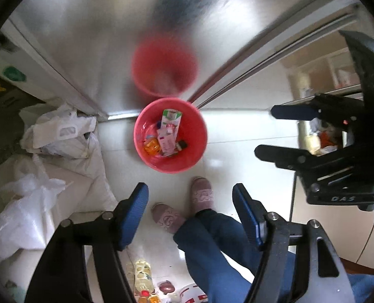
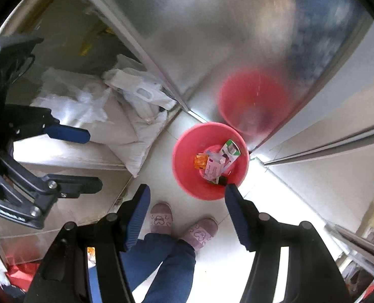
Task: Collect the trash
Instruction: 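Raise both tools back up to the counter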
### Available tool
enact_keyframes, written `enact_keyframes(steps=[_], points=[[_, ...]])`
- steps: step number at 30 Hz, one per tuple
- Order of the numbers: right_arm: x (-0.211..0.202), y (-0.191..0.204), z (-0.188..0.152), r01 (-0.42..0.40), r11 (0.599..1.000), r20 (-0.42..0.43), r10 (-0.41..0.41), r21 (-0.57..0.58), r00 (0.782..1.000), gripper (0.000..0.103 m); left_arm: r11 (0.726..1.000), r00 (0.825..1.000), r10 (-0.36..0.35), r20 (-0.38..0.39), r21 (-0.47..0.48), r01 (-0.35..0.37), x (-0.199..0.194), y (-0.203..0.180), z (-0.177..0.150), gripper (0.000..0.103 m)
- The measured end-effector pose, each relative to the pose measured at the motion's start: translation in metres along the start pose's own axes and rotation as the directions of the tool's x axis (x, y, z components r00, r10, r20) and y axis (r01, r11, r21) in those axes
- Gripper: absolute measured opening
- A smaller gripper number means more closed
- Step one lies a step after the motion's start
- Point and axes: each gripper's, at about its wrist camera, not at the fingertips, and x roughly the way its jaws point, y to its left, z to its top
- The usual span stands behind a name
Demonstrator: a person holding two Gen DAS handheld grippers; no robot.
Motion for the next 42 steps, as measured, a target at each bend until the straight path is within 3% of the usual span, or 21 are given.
enact_keyframes(steps=[9, 13, 15, 19, 24, 29, 36, 42], points=[[-0.115, 0.039, -0.008, 0.073, 0.997, 0.100, -0.069, -0.035, 0.993, 0.061, 0.994, 0.990, 0.106, 0.089, 0.013, -0.107, -0.121, -0.043, -0.027, 0.073], [-0.165, 0.046, -0.008, 0.061, 0.998, 0.145, -0.061, 0.001, 0.988, 0.066, 0.987, 0.979, 0.151, 0.135, 0.026, -0.156, -0.168, -0.063, -0.034, 0.075], [-0.186, 0.054, -0.007, 0.064, 0.998, 0.167, -0.062, -0.010, 0.984, 0.066, 0.985, 0.973, 0.156, 0.168, 0.047, -0.166, -0.192, -0.076, -0.039, 0.080], [-0.225, 0.066, -0.005, 0.095, 0.994, 0.210, -0.084, -0.044, 0.974, 0.066, 0.988, 0.964, 0.138, 0.227, 0.032, -0.149, -0.232, -0.089, -0.042, 0.080], [-0.262, 0.073, -0.004, 0.088, 0.995, 0.255, -0.073, -0.049, 0.964, 0.069, 0.986, 0.929, 0.164, 0.333, -0.015, -0.169, -0.283, -0.097, -0.040, 0.080], [-0.296, 0.087, 0.000, 0.118, 0.991, 0.315, -0.093, -0.064, 0.945, 0.070, 0.978, 0.871, 0.205, 0.446, -0.067, -0.195, -0.332, -0.098, -0.039, 0.080], [-0.330, 0.088, 0.013, 0.152, 0.982, 0.389, -0.097, -0.114, 0.916, 0.075, 0.964, 0.833, 0.266, 0.485, -0.118, -0.239, -0.367, -0.092, -0.027, 0.080], [-0.343, 0.081, 0.040, 0.144, 0.984, 0.420, -0.087, -0.105, 0.903, 0.087, 0.958, 0.822, 0.286, 0.493, -0.127, -0.257, -0.389, -0.080, -0.008, 0.080]])
